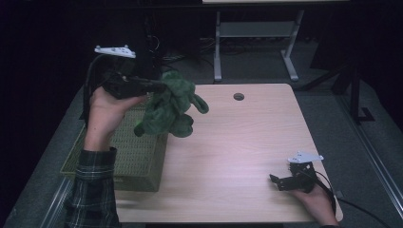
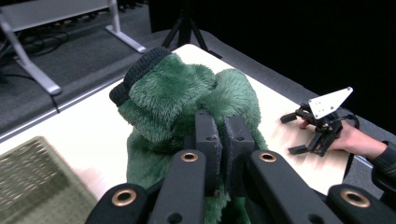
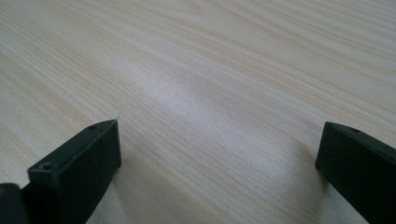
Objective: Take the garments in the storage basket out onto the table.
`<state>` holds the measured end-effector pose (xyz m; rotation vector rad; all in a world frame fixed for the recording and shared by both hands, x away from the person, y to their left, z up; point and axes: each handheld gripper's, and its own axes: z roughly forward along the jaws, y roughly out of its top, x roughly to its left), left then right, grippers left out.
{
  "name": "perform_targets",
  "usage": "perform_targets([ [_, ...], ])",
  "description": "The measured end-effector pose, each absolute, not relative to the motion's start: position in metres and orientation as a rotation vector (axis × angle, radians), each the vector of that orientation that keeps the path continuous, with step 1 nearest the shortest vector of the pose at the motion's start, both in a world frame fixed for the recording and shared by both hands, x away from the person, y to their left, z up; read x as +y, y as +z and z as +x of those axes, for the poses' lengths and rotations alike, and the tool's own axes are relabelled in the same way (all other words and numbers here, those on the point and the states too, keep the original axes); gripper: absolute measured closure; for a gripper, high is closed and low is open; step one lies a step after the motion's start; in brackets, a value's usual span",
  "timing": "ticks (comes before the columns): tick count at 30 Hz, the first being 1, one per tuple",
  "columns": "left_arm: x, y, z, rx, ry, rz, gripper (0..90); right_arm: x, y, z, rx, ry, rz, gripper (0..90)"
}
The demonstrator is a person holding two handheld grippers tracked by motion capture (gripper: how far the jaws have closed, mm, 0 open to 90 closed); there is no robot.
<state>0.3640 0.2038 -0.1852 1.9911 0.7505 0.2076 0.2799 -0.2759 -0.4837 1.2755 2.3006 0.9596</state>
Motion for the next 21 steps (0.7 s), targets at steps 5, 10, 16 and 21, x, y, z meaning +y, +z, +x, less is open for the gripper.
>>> perform_targets([
  [5,0.181,-0.193,0.365,0.725,0.192,2.008,86.7,-0.276,-0.484,0.28,2.3,0.959,1.277,0.0],
  [10,0.16,-0.206,0.366,0.711,0.161,2.022,86.7,-0.276,-0.484,0.28,2.3,0.958,1.277,0.0],
  [16,0.137,-0.225,0.368,0.696,0.111,2.038,86.7,-0.276,-0.484,0.28,2.3,0.959,1.277,0.0],
  [21,0.119,-0.24,0.367,0.69,0.076,2.044,86.7,-0.276,-0.484,0.28,2.3,0.959,1.277,0.0],
])
